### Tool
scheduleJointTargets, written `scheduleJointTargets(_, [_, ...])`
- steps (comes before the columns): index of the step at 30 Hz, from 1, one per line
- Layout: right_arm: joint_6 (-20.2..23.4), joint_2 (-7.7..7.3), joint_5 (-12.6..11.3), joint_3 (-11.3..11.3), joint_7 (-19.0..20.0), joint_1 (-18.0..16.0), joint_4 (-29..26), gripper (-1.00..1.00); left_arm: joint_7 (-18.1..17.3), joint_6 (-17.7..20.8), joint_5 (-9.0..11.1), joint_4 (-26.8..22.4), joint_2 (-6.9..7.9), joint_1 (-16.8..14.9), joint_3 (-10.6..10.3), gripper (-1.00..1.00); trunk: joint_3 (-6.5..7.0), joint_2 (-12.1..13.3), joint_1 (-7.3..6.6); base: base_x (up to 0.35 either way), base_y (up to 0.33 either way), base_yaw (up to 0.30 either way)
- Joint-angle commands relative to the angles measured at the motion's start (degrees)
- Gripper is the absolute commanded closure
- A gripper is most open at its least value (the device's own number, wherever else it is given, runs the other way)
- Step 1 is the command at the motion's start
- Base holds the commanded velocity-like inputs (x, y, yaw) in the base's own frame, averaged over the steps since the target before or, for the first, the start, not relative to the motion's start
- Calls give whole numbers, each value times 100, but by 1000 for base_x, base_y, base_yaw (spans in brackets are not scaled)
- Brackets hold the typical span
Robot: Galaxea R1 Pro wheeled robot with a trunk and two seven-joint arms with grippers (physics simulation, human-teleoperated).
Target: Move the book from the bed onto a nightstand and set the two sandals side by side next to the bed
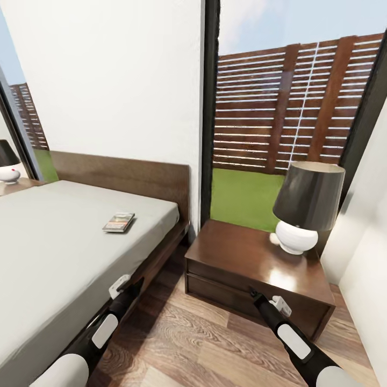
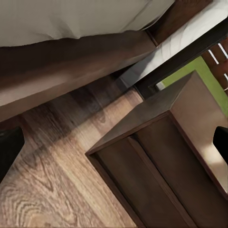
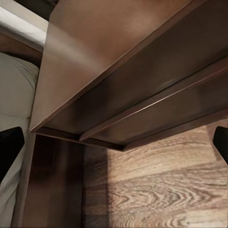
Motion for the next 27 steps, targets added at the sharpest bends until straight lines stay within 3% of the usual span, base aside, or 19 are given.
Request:
scheduleJointTargets(1, [-28,-7,-60,46,14,-5,4,-100,-38,-1,51,9,-1,-6,8,-100,-5,-2,0,153,0,0])
scheduleJointTargets(27, [-20,-1,-44,48,14,-5,4,-100,-57,-1,31,9,-10,-7,4,-100,-5,-2,0,146,0,0])
